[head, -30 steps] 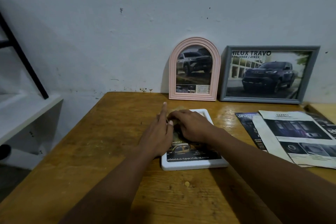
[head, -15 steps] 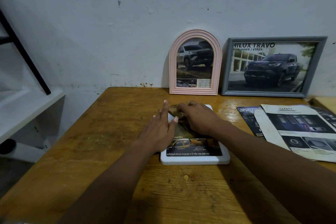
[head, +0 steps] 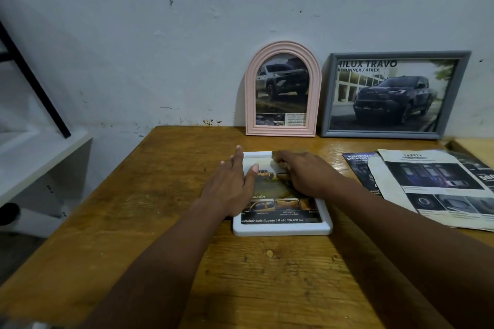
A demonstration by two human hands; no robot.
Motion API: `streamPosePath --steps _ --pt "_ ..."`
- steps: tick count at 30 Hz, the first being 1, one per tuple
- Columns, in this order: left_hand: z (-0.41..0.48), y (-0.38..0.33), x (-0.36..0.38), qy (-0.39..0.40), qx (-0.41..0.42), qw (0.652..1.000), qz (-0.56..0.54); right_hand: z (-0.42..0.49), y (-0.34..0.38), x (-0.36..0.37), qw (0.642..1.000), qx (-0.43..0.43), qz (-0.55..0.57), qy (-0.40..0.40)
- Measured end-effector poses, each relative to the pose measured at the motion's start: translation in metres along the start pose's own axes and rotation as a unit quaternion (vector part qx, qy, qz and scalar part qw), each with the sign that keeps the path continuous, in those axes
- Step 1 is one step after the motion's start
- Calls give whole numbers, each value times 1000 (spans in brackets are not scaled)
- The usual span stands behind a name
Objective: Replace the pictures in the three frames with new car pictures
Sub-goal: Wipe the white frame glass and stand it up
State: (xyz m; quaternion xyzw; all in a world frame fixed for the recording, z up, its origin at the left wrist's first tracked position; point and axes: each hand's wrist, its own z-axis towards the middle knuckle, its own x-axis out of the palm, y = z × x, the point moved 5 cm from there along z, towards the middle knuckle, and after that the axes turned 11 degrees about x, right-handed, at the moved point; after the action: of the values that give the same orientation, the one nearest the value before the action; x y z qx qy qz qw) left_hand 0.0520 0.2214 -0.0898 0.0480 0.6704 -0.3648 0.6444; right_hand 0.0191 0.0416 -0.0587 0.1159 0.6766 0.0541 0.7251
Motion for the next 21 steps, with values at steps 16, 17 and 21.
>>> streamPosePath --steps 16,17,21 --pt "4 -2 -6 -27 -23 998 -52 -10 40 10 983 104 146 -35" --pt "5 -3 -8 -28 -26 998 -55 -11 35 6 981 99 166 -22" --pt "13 6 -15 -49 -18 997 -49 -22 16 2 989 80 119 32"
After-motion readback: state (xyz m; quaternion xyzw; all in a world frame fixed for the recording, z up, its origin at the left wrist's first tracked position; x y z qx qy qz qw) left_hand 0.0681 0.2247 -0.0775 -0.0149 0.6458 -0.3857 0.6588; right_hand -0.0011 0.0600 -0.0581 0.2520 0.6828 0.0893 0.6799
